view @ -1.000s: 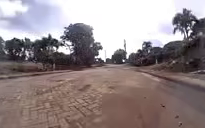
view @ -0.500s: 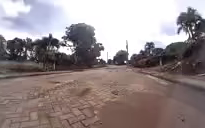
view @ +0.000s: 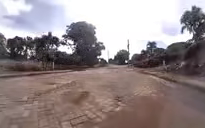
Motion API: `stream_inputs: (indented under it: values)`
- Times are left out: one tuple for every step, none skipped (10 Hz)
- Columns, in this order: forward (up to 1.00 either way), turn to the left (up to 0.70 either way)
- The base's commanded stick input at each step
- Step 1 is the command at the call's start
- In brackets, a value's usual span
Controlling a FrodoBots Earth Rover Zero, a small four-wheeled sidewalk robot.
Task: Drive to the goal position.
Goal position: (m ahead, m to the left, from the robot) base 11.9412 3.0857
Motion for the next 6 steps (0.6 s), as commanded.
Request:
stream_inputs:
  values:
    - [0.70,0.00]
    - [0.70,0.00]
    - [0.70,0.00]
    - [0.70,0.00]
    - [0.70,0.00]
    - [0.70,0.00]
